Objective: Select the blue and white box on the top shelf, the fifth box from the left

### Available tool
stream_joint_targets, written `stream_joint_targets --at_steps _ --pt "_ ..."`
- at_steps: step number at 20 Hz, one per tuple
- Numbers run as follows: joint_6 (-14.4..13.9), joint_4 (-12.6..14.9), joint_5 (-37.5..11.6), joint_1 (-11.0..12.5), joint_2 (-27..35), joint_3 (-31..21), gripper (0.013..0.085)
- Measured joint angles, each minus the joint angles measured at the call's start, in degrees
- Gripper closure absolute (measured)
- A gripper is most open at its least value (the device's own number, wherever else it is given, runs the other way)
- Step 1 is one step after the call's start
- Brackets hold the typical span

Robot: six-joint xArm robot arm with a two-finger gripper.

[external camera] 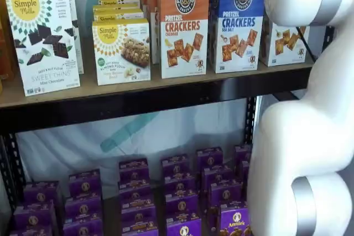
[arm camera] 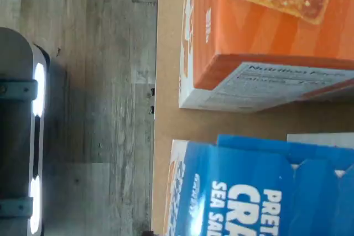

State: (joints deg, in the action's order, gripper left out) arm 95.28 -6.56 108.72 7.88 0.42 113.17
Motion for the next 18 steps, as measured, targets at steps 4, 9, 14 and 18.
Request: stream_joint_targets --at_steps 4,9,14,18 --pt "0.19 0.15 0.65 0.15 0.53 0.69 0.0130" --pt "0.33 0.05 0.30 0.32 0.32 0.32 0.0130" --pt "0.33 -0.48 -0.02 0.50 0.13 0.00 0.0290" --pt "0.33 -0.63 -0.28 0.58 -0.07 -0.25 0.0290"
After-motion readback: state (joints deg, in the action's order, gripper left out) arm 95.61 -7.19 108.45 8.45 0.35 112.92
